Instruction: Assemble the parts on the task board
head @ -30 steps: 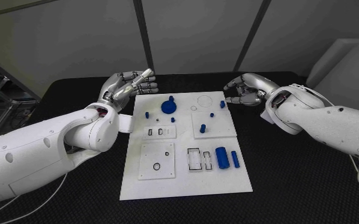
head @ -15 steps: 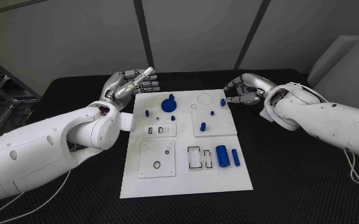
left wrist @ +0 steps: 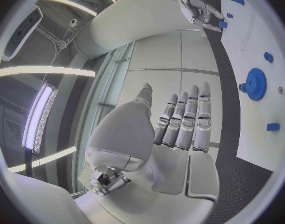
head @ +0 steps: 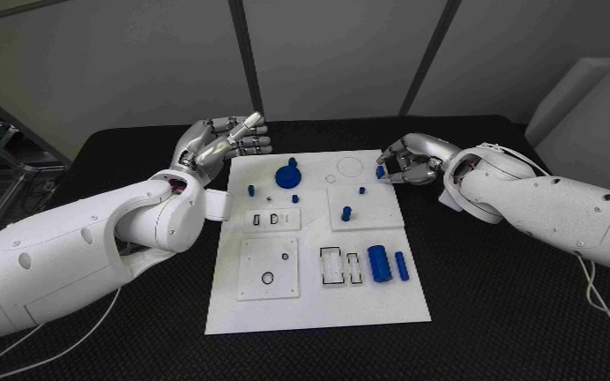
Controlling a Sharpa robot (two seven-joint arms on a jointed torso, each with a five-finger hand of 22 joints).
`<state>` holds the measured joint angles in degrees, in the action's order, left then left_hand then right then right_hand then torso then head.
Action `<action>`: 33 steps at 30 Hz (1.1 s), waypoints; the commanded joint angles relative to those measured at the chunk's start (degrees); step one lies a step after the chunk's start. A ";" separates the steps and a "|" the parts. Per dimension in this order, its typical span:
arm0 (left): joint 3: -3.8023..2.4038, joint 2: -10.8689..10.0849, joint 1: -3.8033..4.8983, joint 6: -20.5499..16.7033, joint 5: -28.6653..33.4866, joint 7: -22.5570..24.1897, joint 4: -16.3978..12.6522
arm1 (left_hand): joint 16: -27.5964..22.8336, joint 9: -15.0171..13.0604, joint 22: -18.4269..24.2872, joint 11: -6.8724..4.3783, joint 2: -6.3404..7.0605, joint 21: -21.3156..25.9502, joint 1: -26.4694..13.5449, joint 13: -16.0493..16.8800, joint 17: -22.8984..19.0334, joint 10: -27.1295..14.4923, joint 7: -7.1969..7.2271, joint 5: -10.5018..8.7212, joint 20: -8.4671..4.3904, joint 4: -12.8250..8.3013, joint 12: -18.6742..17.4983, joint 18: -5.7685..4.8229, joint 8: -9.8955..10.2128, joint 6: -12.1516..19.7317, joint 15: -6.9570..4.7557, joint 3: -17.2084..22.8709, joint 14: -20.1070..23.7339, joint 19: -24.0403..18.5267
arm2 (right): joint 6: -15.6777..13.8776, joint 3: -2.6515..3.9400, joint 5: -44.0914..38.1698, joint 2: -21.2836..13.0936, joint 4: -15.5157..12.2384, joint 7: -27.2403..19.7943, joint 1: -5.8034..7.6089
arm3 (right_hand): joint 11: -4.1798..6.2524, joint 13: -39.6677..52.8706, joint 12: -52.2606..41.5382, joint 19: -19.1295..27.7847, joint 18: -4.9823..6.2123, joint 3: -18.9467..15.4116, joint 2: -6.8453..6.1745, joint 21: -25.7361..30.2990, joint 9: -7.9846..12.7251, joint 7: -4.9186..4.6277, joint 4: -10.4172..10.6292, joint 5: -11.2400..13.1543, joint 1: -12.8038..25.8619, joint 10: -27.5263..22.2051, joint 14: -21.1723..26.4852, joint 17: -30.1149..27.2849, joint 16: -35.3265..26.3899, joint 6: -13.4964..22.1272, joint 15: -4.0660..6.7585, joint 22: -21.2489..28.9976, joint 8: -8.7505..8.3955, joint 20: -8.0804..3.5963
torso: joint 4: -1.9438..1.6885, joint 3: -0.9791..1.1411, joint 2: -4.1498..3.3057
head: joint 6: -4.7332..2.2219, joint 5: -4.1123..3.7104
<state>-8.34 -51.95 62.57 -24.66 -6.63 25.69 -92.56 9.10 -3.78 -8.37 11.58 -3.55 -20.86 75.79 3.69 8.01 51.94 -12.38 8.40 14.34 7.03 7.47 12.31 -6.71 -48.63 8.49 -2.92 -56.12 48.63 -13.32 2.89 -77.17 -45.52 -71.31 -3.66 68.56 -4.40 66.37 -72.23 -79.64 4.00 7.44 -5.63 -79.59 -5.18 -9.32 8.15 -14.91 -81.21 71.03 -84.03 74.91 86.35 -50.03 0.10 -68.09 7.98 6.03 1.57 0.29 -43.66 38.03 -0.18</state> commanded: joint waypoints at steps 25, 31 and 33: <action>-0.06 -0.07 0.09 0.99 -0.17 -0.12 0.24 | -0.35 -0.09 0.14 -0.09 0.02 0.45 0.37 0.06 0.06 0.04 -1.83 -0.02 0.41 -0.39 0.10 -1.89 0.19 -0.16 0.33 -0.12 -0.06 0.04 | 0.76 0.06 -1.14 1.82 1.70 1.64 0.01 | 0.16 1.54 -1.45 -0.46 0.19 0.36 1.65 -0.28 -0.37 0.06 -0.34 0.31 -0.36 1.87 -4.59 9.00 0.29 -3.38 0.09 -0.85 1.14 -0.18 | 0.09 0.05 -0.01 | 0.15 0.18; -0.06 -0.09 0.09 1.00 -0.17 -0.18 0.24 | -0.35 -0.09 0.14 -0.09 0.02 0.45 0.37 0.06 0.06 0.04 -1.83 -0.02 0.41 -0.39 0.10 -1.89 0.19 -0.16 0.33 -0.12 -0.06 0.04 | 0.87 0.06 -1.14 2.00 1.56 1.64 -0.02 | 0.16 1.54 -1.45 -0.46 0.19 0.36 1.65 -0.28 -0.37 0.06 -0.34 0.31 -0.36 1.87 -4.59 9.00 0.29 -3.38 0.09 -0.85 1.14 -0.18 | 0.09 0.05 0.01 | 0.20 0.22; -0.06 -0.10 0.09 1.02 -0.17 -0.19 0.24 | -0.35 -0.09 0.14 -0.09 0.02 0.45 0.37 0.06 0.06 0.04 -1.83 -0.02 0.41 -0.39 0.10 -1.89 0.19 -0.16 0.33 -0.12 -0.06 0.04 | 0.86 0.06 -1.14 2.04 1.57 1.67 -0.03 | 0.17 1.57 -1.48 -0.48 0.18 0.36 1.64 -0.30 -0.38 0.07 -0.36 0.33 -0.36 1.91 -4.59 9.03 0.31 -3.44 0.10 -0.88 1.15 -0.18 | 0.08 0.05 0.01 | 0.22 0.21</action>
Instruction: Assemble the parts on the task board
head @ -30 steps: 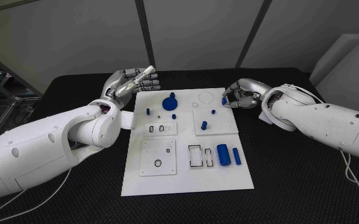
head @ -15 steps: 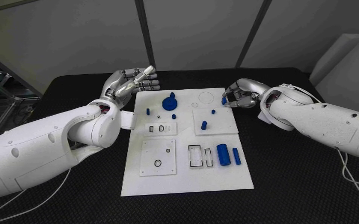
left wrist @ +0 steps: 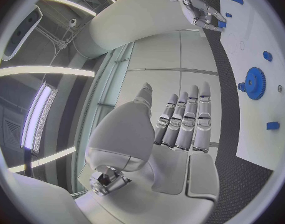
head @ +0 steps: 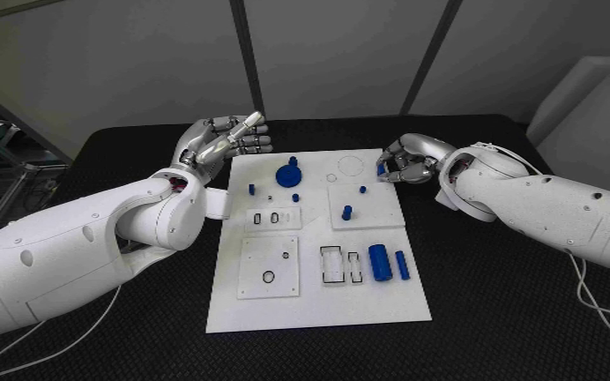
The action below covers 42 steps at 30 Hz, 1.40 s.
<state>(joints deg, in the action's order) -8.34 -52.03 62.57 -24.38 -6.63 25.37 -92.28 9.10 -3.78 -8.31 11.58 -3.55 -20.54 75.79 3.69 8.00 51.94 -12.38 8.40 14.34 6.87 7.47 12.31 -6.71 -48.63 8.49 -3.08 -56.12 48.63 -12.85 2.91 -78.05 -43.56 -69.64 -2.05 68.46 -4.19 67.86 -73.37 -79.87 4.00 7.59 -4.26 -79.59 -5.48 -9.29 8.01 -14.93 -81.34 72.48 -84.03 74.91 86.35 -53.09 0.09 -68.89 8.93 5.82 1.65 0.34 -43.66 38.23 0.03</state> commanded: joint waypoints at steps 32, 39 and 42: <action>-0.05 -0.11 0.10 0.88 -0.18 -0.14 0.06 | -0.51 -0.07 0.14 -0.07 -0.05 0.18 0.48 0.03 0.05 0.02 -1.86 -0.06 0.43 -0.31 0.08 -1.89 0.23 -0.15 0.35 0.08 -0.01 0.00 | -5.52 0.06 4.24 -0.42 -1.45 0.55 0.06 | 2.50 1.42 -1.07 -1.01 -0.04 3.88 4.37 -0.94 -1.56 3.01 -2.14 3.50 -2.16 2.47 -4.81 9.91 0.73 -7.43 2.18 -1.35 4.37 -1.76 | 0.01 0.06 0.03 | 0.11 0.02; -0.05 -0.66 0.10 0.80 -0.18 -0.24 0.02 | -0.53 -0.07 0.15 -0.07 -0.07 0.19 0.51 0.03 0.05 0.01 -1.87 -0.09 0.43 -0.34 0.07 -1.89 0.24 -0.14 0.35 0.09 -0.01 -0.01 | -6.58 1.60 4.80 -1.82 -6.18 3.93 0.13 | 2.50 1.29 -0.94 -0.99 -0.03 3.91 4.34 -0.91 -1.59 2.99 -2.09 3.50 -1.91 2.41 -4.81 9.88 0.71 -7.33 2.21 -1.29 4.38 -1.83 | 0.22 -0.09 0.32 | 0.12 0.38; -0.05 -0.83 0.11 0.74 -0.18 -0.29 0.16 | -0.61 -0.06 0.18 -0.07 -0.08 0.22 0.68 0.02 0.05 -0.01 -1.86 -0.18 0.43 -0.48 0.05 -1.89 0.26 -0.14 0.36 0.13 -0.01 -0.02 | -6.75 2.25 4.42 -2.10 -9.59 5.89 0.17 | 2.54 0.76 -0.34 -0.90 -0.02 4.80 4.58 -0.82 -1.68 2.95 -2.92 3.43 -2.51 1.97 -4.79 9.87 0.68 -6.94 2.29 -1.17 4.42 -1.98 | 0.28 -0.21 0.48 | 0.03 0.66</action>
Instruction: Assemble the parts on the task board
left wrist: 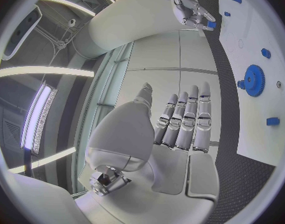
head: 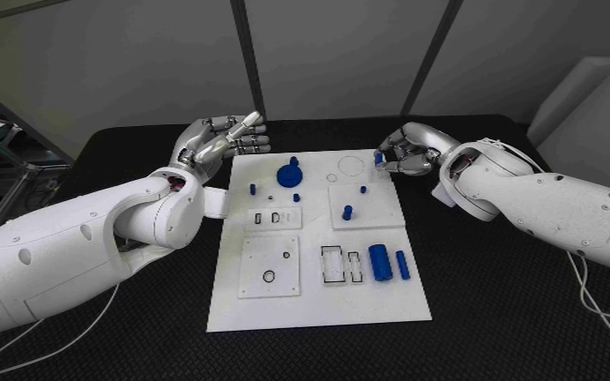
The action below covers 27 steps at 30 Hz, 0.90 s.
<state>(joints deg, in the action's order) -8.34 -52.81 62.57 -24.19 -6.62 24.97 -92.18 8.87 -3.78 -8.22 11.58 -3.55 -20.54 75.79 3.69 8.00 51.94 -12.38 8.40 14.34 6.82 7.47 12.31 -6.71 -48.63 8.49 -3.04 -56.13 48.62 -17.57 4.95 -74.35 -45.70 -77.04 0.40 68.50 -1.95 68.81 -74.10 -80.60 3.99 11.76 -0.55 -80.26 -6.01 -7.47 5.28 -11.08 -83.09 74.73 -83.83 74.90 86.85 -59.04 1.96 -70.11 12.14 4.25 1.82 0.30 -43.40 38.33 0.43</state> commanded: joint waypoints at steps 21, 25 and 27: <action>-0.06 0.31 0.19 0.44 -0.04 0.14 2.16 | -0.57 -0.06 0.18 -0.09 0.00 0.30 1.02 0.02 0.07 0.04 -1.82 -0.35 0.45 -0.76 0.06 -1.89 0.29 -0.19 0.37 0.10 -0.04 -0.09 | 1.67 -2.23 -9.45 12.76 -8.87 13.70 0.18 | 0.16 -0.44 0.73 -0.04 0.01 1.17 0.80 -0.02 -1.30 0.98 -0.62 -0.33 -0.49 -0.46 -4.97 9.80 0.10 -0.74 0.35 0.25 1.34 -0.42 | -0.44 -0.67 0.77 | 0.77 2.46; -0.06 0.32 0.25 0.41 -0.03 0.10 2.28 | -0.64 -0.06 0.23 -0.09 0.01 0.39 1.05 0.02 0.06 0.06 -1.82 -0.37 0.47 -0.80 0.07 -1.92 0.30 -0.21 0.38 0.08 -0.03 -0.22 | 2.06 -3.61 -10.17 14.31 -8.06 14.99 0.18 | 0.12 -0.57 0.92 0.03 0.03 1.34 0.60 0.06 -1.38 0.94 -0.61 -1.08 0.12 -0.60 -4.94 9.70 0.02 -0.53 0.30 0.36 1.40 -0.37 | -0.48 -0.61 0.78 | 1.11 2.58; -0.06 0.33 0.28 0.40 -0.03 0.08 2.32 | -0.69 -0.06 0.27 -0.08 0.02 0.46 1.05 0.01 0.06 0.06 -1.84 -0.39 0.49 -0.82 0.06 -1.94 0.31 -0.21 0.40 0.06 -0.02 -0.33 | 2.24 -4.19 -10.34 14.93 -7.70 15.41 0.17 | 0.12 -0.58 0.96 0.05 0.04 1.40 0.54 0.09 -1.40 0.94 -0.64 -1.30 0.24 -0.62 -4.95 9.72 0.03 -0.48 0.30 0.40 1.42 -0.37 | -0.51 -0.62 0.72 | 1.08 2.43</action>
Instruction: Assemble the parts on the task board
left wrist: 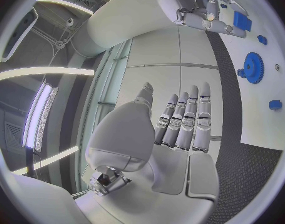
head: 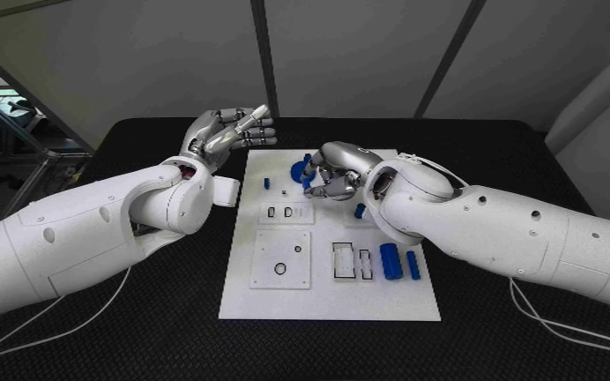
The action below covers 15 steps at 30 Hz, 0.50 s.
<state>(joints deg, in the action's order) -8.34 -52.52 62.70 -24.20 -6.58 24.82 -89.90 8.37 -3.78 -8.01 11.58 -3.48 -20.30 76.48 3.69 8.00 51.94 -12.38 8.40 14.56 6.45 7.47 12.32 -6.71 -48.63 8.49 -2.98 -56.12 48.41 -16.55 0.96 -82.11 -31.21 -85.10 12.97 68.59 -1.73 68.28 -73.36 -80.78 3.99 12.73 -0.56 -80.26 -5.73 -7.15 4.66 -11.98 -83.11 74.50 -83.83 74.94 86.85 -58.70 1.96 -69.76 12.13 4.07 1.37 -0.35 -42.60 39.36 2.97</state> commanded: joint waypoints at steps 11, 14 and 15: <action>-0.06 0.40 0.20 0.76 -0.07 0.21 0.19 | -0.29 -0.05 0.15 -0.06 -0.06 0.35 0.37 0.01 0.06 0.06 -1.85 -0.39 0.29 -0.49 0.06 -1.97 0.33 -0.22 0.42 -0.02 -0.01 -0.31 | 1.81 -1.72 -4.24 3.32 1.52 3.37 -1.19 | -0.12 0.12 0.11 0.22 0.03 0.46 0.30 0.09 -1.75 0.60 -0.02 -0.70 0.71 -0.25 -4.94 9.60 -0.03 -0.76 0.29 0.03 1.50 -0.17 | 0.06 0.11 -0.05 | 0.54 -0.05; -0.06 0.45 0.20 0.80 -0.07 0.20 0.18 | -0.29 -0.05 0.15 -0.06 -0.06 0.35 0.37 0.01 0.06 0.06 -1.85 -0.39 0.29 -0.49 0.06 -1.97 0.33 -0.22 0.42 -0.02 -0.01 -0.31 | 1.85 -1.78 -4.64 3.65 1.68 3.49 -1.58 | -0.12 0.12 0.13 0.22 0.03 0.45 0.20 0.09 -1.76 0.60 -0.01 -0.69 0.87 -0.25 -4.94 9.62 -0.02 -0.73 0.29 0.04 1.52 -0.17 | -0.01 0.08 0.02 | 0.61 -0.11; -0.06 0.45 0.20 0.80 -0.07 0.20 0.18 | -0.29 -0.05 0.15 -0.06 -0.06 0.35 0.37 0.01 0.06 0.06 -1.85 -0.39 0.29 -0.49 0.06 -1.97 0.33 -0.22 0.42 -0.02 -0.01 -0.31 | 1.77 -1.80 -4.74 3.74 1.74 3.52 -1.69 | -0.12 0.12 0.13 0.22 0.03 0.45 0.20 0.09 -1.76 0.60 -0.01 -0.69 0.87 -0.25 -4.94 9.62 -0.02 -0.73 0.29 0.04 1.52 -0.17 | -0.02 0.07 0.03 | 0.61 -0.11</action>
<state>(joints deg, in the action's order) -8.34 -52.12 62.78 -24.14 -6.58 24.78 -89.65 8.33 -3.78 -7.96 11.58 -3.48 -20.30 76.48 3.69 8.00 51.94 -12.38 8.40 14.76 6.30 7.47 12.33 -6.71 -48.63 8.49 -3.14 -56.12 48.20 -15.26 -0.85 -85.26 -27.56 -83.40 15.83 66.90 -1.74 68.34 -73.36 -80.78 4.00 12.89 -0.40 -80.26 -5.73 -6.96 4.52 -12.48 -82.93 74.50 -83.83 74.93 86.85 -58.51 1.96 -69.76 12.13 4.07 1.38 -0.25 -42.64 39.94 2.89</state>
